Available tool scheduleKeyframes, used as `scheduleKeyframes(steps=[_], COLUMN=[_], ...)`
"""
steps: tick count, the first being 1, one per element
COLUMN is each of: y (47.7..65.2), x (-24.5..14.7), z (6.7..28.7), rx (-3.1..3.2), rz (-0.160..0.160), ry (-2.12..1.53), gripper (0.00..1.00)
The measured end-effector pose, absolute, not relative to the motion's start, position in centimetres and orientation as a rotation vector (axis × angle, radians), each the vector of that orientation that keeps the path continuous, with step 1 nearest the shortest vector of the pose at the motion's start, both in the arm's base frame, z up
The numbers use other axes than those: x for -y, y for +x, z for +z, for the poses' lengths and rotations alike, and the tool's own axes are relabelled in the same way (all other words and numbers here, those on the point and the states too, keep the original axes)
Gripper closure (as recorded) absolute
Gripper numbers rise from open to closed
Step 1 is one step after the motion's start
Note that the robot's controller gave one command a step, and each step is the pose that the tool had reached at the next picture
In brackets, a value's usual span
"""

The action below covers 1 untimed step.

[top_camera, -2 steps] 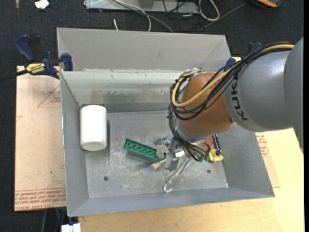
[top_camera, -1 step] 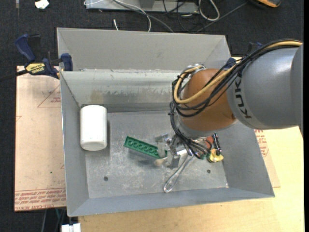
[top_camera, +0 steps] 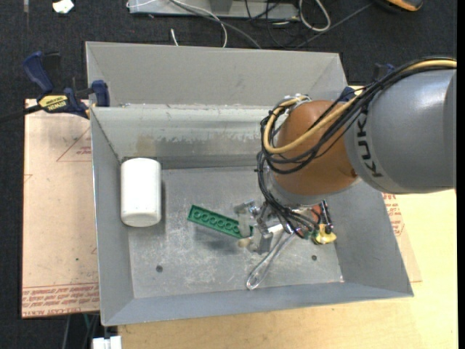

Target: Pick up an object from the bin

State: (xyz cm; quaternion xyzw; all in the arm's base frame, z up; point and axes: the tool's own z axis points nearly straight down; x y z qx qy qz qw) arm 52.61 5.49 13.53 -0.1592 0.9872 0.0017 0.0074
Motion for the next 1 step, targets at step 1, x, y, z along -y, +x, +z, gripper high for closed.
scheduleKeyframes(steps=[1], y=[52.77], x=[-5.52], z=[16.88], rx=[-3.08], rz=[0.005], ry=[-0.496], gripper=[1.0])
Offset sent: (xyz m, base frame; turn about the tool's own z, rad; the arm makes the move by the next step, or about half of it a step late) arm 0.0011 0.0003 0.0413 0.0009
